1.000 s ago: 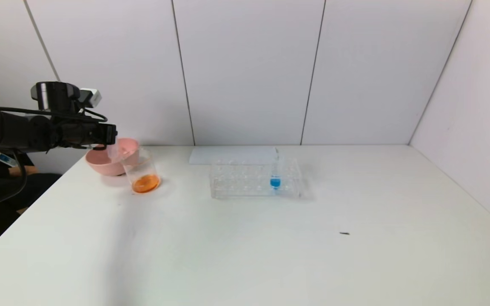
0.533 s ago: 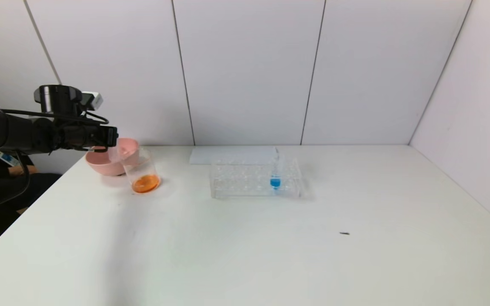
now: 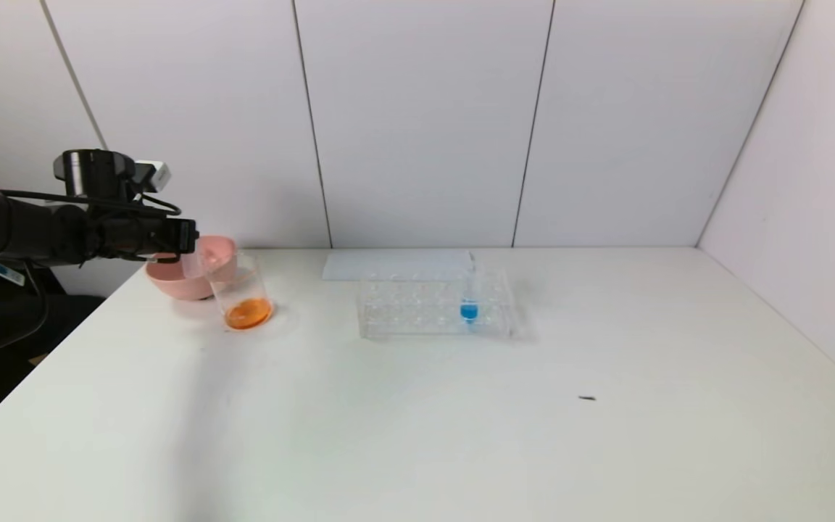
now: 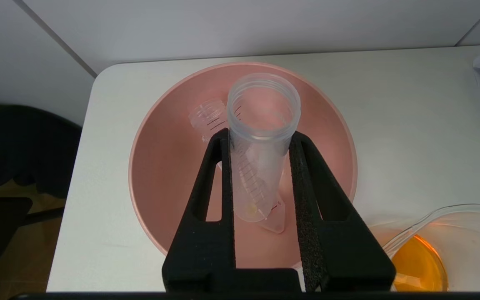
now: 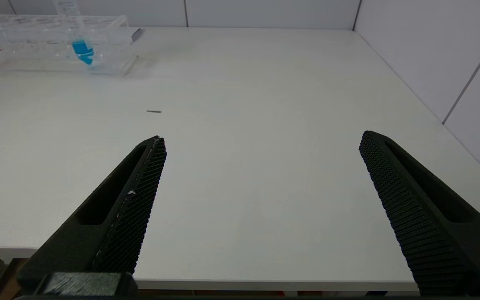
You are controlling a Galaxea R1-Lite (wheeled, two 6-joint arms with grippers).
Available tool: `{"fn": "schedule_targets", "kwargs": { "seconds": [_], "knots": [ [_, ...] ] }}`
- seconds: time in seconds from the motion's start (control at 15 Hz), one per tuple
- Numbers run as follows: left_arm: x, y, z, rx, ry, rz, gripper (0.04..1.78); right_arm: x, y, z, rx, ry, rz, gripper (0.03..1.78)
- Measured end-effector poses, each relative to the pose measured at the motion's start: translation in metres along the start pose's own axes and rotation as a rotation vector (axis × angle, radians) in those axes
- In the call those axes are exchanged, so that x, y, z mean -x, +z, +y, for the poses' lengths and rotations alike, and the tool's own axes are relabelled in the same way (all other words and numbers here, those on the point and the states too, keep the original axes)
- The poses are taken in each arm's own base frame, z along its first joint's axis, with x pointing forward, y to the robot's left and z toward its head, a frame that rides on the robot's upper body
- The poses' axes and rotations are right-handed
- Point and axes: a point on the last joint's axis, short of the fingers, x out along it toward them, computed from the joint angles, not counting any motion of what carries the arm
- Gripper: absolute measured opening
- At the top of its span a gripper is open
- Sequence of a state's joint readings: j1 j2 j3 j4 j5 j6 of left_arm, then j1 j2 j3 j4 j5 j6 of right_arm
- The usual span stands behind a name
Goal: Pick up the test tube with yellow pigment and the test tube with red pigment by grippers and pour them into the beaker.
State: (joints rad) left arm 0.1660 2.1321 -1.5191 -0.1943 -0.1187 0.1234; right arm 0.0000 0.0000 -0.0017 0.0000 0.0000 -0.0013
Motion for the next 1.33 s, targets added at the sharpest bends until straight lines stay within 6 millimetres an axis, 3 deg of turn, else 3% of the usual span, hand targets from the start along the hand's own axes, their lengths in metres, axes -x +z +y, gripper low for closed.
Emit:
{"fn": "schedule_targets", "kwargs": {
  "seconds": [0.27, 0.4, 0.6, 0.8, 0.93, 1.33],
  "knots": [
    [0.000, -0.001, 0.002, 0.004, -0.002, -0.002, 0.60, 0.000, 0.000, 0.000, 0.000, 0.000, 0.000, 1.70],
    [0.001, 0.000, 0.003, 0.004, -0.002, -0.004, 0.84, 0.000, 0.000, 0.000, 0.000, 0.000, 0.000, 1.70],
    [0.002, 0.001, 0.003, 0.003, -0.002, -0.006, 1.34, 0.000, 0.000, 0.000, 0.000, 0.000, 0.000, 1.70],
    [0.003, 0.001, 0.003, 0.002, -0.001, -0.010, 1.66, 0.000, 0.000, 0.000, 0.000, 0.000, 0.000, 1.70],
    [0.005, 0.003, 0.003, 0.002, 0.000, -0.018, 1.76, 0.000, 0.000, 0.000, 0.000, 0.000, 0.000, 1.70],
    [0.019, 0.013, 0.003, 0.010, 0.006, -0.057, 1.76, 0.000, 0.000, 0.000, 0.000, 0.000, 0.000, 1.70]
  ]
}}
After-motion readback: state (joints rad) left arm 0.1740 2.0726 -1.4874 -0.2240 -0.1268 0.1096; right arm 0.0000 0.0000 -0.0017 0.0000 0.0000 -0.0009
